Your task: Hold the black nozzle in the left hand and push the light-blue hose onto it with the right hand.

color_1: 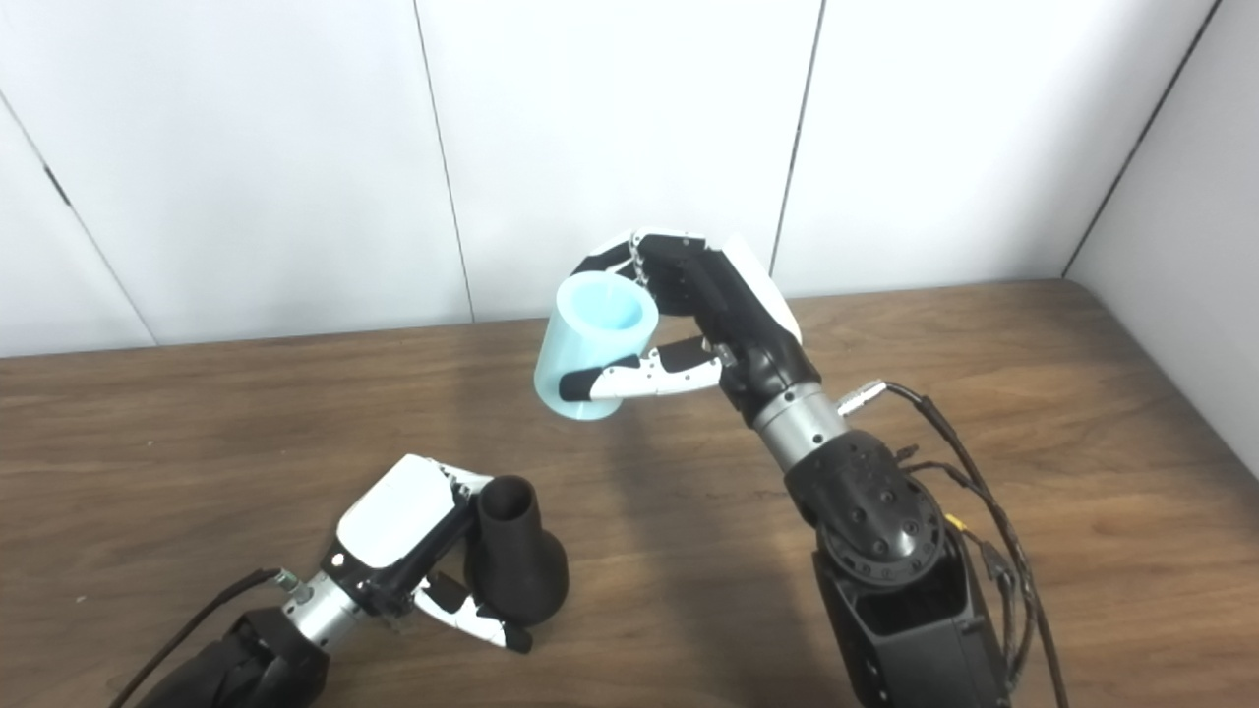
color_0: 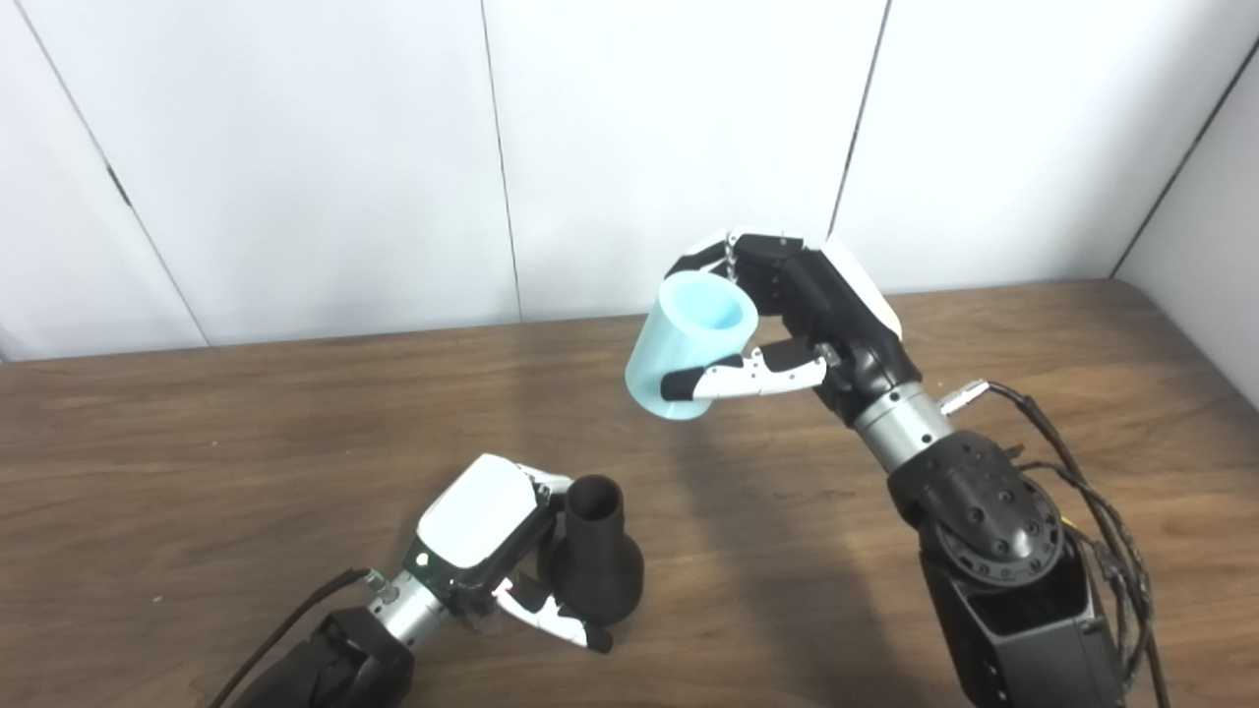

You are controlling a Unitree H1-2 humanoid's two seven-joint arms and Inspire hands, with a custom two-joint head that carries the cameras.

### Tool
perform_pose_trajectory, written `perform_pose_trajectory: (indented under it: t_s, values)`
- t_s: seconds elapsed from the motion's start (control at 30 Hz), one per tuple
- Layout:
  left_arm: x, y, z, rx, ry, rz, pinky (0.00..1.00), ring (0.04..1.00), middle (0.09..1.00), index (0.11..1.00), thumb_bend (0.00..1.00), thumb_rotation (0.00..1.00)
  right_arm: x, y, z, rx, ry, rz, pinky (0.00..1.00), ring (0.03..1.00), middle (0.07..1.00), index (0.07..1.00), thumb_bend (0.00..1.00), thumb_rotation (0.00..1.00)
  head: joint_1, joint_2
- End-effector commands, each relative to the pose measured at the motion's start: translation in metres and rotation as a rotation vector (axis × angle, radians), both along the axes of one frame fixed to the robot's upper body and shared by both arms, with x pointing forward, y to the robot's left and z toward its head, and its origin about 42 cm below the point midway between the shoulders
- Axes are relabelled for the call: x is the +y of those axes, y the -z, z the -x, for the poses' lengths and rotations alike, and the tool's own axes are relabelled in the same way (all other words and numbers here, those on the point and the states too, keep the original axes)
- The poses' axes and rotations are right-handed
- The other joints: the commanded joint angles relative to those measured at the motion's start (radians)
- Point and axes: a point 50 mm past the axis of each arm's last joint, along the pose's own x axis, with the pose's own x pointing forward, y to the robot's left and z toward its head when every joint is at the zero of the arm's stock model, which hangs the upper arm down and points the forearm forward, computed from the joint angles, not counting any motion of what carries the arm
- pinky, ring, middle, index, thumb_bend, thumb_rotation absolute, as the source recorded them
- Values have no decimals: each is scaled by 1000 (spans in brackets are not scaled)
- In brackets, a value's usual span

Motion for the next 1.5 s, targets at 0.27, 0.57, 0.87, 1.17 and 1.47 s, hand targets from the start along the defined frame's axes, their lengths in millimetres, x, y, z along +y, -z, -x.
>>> perform_pose_trajectory:
  t_s: [0.27,0.57,0.87,1.17,1.47]
  values:
    - [-22,51,45,163,15,11,167,397,488,484,504,0,22,-9,8,-48,-87,52,309,417,455,530,514,0,7,10]
    - [-22,51,47,157,18,19,168,333,428,528,493,0,27,-1,12,-4,-93,83,294,414,448,525,516,0,10,23]
    - [-20,54,46,176,12,10,174,339,426,525,494,0,27,12,15,41,-90,89,301,416,459,528,515,0,6,33]
    - [-22,46,48,165,22,13,160,340,434,521,494,0,24,13,20,42,-95,140,275,401,450,532,514,0,6,38]
    - [-21,47,49,154,24,17,158,334,429,524,493,0,23,19,19,60,-93,135,293,405,464,532,514,0,11,44]
